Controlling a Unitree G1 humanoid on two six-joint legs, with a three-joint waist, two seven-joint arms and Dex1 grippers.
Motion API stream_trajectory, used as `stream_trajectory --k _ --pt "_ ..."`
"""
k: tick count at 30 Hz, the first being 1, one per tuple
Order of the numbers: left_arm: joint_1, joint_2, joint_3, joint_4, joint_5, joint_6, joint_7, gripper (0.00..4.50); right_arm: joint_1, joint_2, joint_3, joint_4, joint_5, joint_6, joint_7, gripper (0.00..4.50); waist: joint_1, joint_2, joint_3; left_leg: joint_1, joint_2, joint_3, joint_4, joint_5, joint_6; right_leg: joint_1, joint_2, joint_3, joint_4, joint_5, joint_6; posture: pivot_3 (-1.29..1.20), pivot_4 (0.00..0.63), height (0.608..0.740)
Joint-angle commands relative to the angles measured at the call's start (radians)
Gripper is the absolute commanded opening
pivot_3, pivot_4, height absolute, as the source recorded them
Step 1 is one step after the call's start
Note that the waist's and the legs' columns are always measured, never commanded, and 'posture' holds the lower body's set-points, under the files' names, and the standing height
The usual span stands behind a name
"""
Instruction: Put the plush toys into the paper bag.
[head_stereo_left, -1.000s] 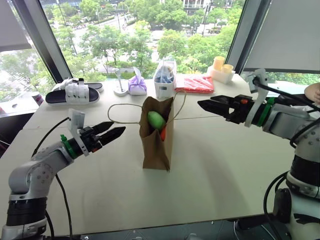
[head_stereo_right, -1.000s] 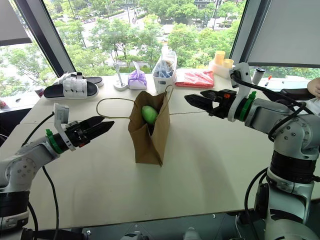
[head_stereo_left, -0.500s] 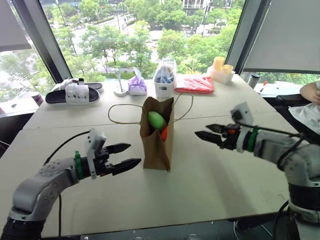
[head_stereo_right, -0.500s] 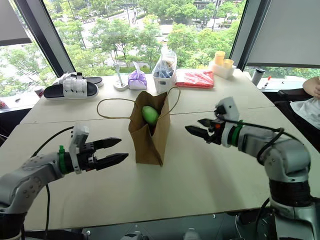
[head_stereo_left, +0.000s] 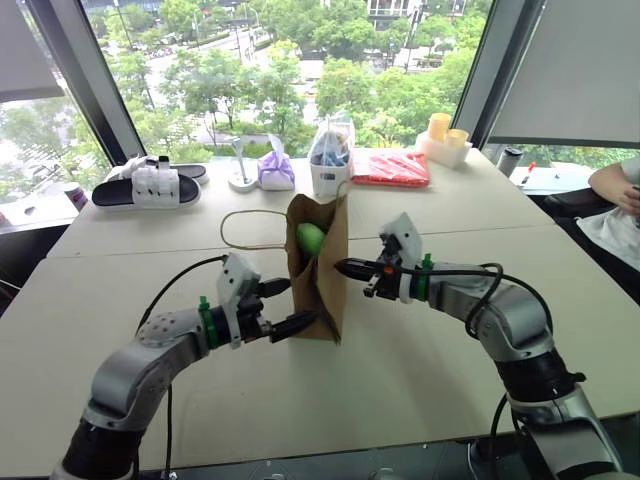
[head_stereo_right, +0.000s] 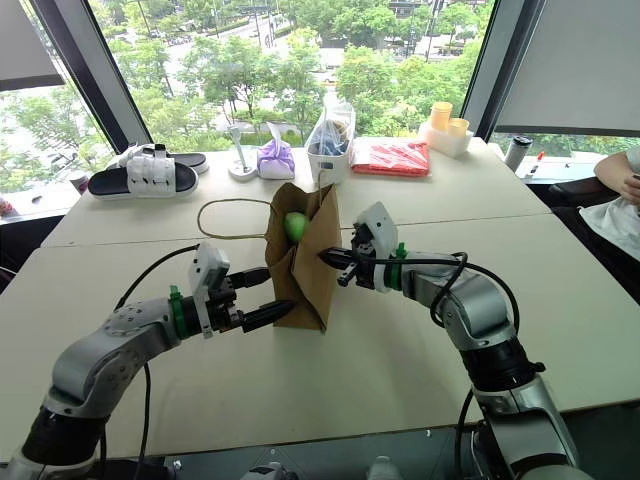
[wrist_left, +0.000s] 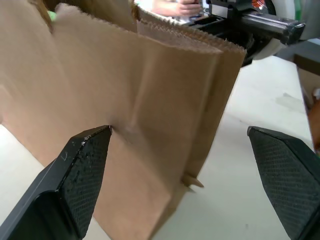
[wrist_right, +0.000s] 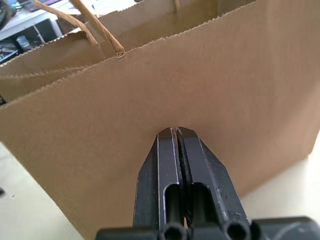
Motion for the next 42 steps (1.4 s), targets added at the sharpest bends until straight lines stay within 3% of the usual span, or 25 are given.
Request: stream_trajectory --k 1,10,13,20,27,33,37,40,42 --pt "-0.039 -0.033 -0.025 -0.003 0.034 -0.022 0.031 4.50 -0.016 0.010 0.019 -0.011 -0.016 -0.025 0.039 0.02 -0.002 0.000 0.000 0.000 0.000 0.000 0.000 0.000 0.000 0.000 0.000 0.000 0.000 0.000 0.000 0.00 0.150 0.740" --pt "-0.039 -0.084 -0.047 -0.008 0.080 -0.003 0.088 4.50 0.002 0.032 0.030 -0.023 -0.045 -0.011 0.038 0.02 -0.003 0.000 0.000 0.000 0.000 0.000 0.000 0.000 0.000 -0.001 0.000 0.000 0.001 0.000 0.000 0.00 0.150 0.740" --pt "-0.034 -0.082 -0.030 -0.005 0.081 0.003 0.101 3.61 0.003 0.035 0.026 -0.027 -0.050 -0.007 0.040 0.00 -0.002 0.000 0.000 0.000 0.000 0.000 0.000 0.000 0.000 -0.001 0.000 0.000 0.001 0.000 0.000 0.00 0.150 0.740" --pt "-0.035 -0.082 0.006 -0.001 0.070 0.009 0.122 0.13 0.007 0.030 0.012 -0.045 -0.050 0.009 0.041 0.00 -0.002 0.000 0.000 0.000 0.000 0.000 0.000 0.000 0.000 -0.001 0.000 0.000 0.001 0.000 0.000 0.00 0.150 0.740" --pt "-0.086 0.015 0.058 0.064 0.011 -0.012 -0.054 0.06 0.075 -0.093 -0.138 -0.230 0.049 0.124 0.055 0.00 0.004 0.000 0.000 0.000 0.000 0.000 0.000 0.000 0.000 -0.001 0.000 0.000 0.000 0.000 0.000 0.00 0.150 0.740" --pt "-0.268 0.118 0.036 0.326 -0.034 -0.110 -0.474 0.06 0.151 -0.268 -0.467 -0.366 0.270 0.299 0.068 0.00 0.017 0.000 0.000 -0.001 0.000 0.002 0.001 0.000 0.001 0.000 0.000 -0.001 0.000 0.000 0.000 0.00 0.150 0.740" --pt "-0.412 0.110 0.010 0.512 -0.030 -0.131 -0.663 0.06 0.161 -0.339 -0.618 -0.366 0.361 0.372 0.038 0.00 0.018 0.000 0.000 0.000 0.000 0.003 0.001 -0.001 0.001 0.001 0.000 -0.002 0.000 0.000 0.000 0.00 0.150 0.740" --pt "-0.511 0.086 -0.005 0.630 -0.027 -0.124 -0.762 0.06 0.209 -0.399 -0.666 -0.373 0.364 0.377 0.034 0.00 0.020 0.000 0.000 0.000 0.000 0.003 0.001 -0.001 0.001 0.001 0.000 -0.002 -0.001 0.000 0.000 0.00 0.150 0.740" --pt "-0.537 0.093 -0.051 0.735 0.051 -0.196 -0.835 0.06 0.231 -0.416 -0.677 -0.389 0.373 0.379 0.016 0.00 0.020 0.000 0.000 -0.001 0.000 0.003 0.001 -0.001 0.002 0.001 0.000 -0.002 -0.001 0.000 0.000 0.00 0.150 0.740"
